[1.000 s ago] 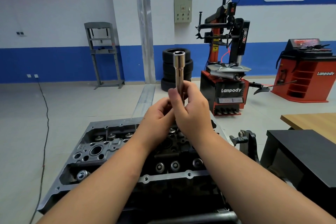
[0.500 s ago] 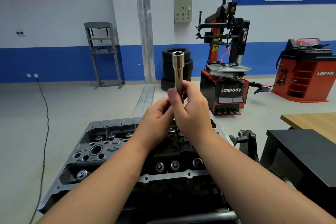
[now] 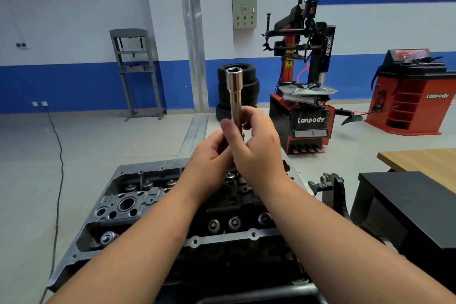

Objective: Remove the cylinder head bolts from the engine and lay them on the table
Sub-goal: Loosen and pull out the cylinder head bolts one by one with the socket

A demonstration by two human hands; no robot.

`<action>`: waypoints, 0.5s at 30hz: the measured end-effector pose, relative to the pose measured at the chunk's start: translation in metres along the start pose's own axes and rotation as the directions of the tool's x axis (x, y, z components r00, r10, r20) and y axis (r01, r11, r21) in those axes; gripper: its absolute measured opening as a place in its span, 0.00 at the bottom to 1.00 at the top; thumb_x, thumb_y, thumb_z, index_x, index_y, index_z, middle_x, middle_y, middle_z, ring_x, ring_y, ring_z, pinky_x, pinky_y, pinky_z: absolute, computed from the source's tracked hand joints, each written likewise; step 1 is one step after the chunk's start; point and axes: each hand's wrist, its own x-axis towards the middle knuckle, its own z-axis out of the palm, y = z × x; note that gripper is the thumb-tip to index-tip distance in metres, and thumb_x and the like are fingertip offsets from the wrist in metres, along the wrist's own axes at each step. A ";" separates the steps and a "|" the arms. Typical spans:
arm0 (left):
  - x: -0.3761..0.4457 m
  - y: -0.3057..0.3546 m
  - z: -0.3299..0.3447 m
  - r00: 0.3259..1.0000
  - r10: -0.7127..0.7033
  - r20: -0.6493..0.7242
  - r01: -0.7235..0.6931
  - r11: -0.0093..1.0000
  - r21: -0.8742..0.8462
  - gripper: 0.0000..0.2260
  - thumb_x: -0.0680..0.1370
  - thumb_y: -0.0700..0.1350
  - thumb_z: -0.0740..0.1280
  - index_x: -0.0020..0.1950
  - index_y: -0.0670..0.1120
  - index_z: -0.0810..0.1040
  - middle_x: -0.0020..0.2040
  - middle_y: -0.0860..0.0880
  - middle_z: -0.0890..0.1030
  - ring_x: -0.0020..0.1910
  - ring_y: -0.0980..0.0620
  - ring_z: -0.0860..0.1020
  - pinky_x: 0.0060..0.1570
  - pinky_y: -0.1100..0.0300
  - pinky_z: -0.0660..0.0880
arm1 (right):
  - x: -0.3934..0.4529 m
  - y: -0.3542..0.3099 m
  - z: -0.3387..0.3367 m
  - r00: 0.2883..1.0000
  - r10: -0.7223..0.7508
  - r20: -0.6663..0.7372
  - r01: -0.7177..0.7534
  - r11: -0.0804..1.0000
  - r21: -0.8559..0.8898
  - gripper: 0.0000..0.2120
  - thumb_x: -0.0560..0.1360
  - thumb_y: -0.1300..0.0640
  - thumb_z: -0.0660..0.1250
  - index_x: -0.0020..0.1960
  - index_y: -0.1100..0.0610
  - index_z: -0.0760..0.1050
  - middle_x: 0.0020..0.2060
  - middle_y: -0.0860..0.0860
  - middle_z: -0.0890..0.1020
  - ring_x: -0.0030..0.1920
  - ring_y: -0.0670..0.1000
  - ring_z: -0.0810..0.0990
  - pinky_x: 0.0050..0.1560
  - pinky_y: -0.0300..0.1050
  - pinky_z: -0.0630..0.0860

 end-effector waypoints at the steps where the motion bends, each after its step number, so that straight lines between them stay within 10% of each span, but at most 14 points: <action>1: 0.000 0.000 0.000 1.000 0.003 -0.008 -0.003 1.000 -0.007 0.05 0.83 0.51 0.67 0.56 0.58 0.82 0.48 0.53 0.87 0.47 0.55 0.85 0.44 0.64 0.81 | 0.000 0.000 0.000 1.000 0.014 -0.003 -0.014 1.000 0.005 0.12 0.77 0.44 0.66 0.52 0.52 0.75 0.43 0.42 0.77 0.48 0.48 0.77 0.51 0.46 0.74; 15: 0.001 0.000 0.000 0.999 -0.011 -0.030 0.010 0.999 -0.043 0.05 0.83 0.51 0.68 0.55 0.61 0.83 0.49 0.53 0.87 0.48 0.56 0.86 0.43 0.65 0.80 | -0.001 0.002 0.000 0.999 0.022 0.029 -0.023 0.999 0.044 0.11 0.78 0.44 0.65 0.52 0.50 0.74 0.43 0.46 0.79 0.46 0.47 0.78 0.48 0.40 0.73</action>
